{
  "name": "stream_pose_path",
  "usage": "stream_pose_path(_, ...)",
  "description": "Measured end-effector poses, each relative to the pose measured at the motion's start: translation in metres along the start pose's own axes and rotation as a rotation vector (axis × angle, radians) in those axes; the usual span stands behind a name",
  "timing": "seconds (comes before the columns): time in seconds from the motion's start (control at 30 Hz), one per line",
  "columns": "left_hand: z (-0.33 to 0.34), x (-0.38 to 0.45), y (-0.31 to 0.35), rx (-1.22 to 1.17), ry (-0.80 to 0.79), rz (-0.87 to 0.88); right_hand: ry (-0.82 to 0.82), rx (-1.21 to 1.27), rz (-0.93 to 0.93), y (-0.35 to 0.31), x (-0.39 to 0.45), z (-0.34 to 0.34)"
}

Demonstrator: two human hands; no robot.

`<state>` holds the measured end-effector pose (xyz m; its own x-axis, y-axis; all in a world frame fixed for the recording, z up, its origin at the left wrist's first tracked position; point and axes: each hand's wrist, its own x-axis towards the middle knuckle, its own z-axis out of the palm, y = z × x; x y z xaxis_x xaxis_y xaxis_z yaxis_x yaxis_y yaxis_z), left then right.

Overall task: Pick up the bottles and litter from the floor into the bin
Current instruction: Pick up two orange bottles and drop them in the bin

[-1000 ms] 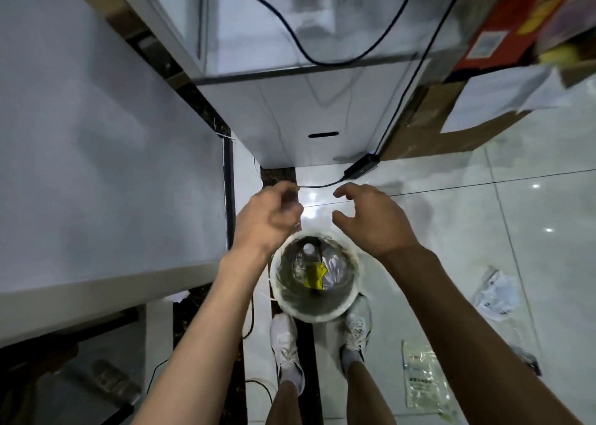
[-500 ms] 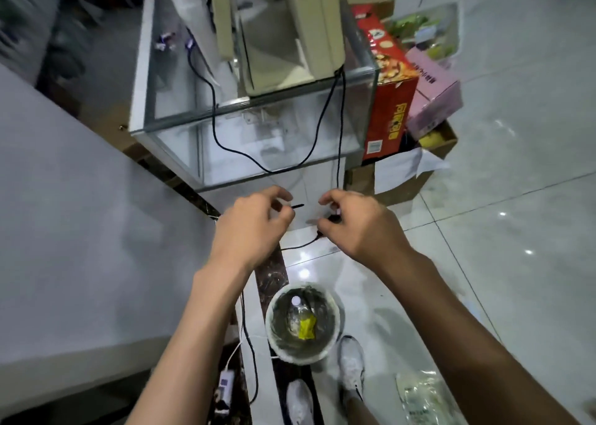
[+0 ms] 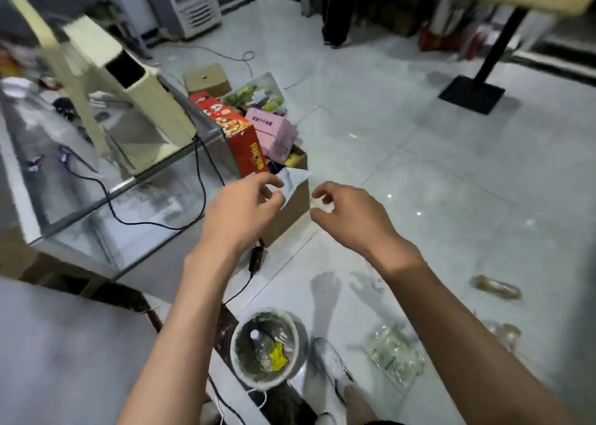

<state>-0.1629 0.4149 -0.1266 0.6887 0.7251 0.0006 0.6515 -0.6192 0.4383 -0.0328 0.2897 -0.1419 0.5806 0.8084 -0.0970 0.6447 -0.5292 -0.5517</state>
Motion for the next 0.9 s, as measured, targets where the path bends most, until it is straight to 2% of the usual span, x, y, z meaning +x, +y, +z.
stream_pose_path(0.23, 0.019, -0.046, 0.103, -0.031, -0.081, 0.248, 0.163, 0.056, 0.271, 0.081, -0.114, -0.077)
stream_pose_path(0.4, 0.054, -0.072, 0.193, -0.106, -0.196, 0.361, 0.229, 0.056, 0.458, 0.147, -0.189, -0.119)
stream_pose_path(0.53, 0.085, -0.089, 0.255, -0.101, -0.210, 0.440, 0.260, 0.062, 0.558, 0.200, -0.227, -0.145)
stream_pose_path(0.7, 0.127, -0.105, 0.322, -0.101, -0.245, 0.494, 0.310, 0.078, 0.672, 0.273, -0.263, -0.170)
stream_pose_path(0.9, 0.180, -0.100, 0.402, -0.135, -0.228, 0.509, 0.276, 0.097, 0.789, 0.367, -0.288, -0.201)
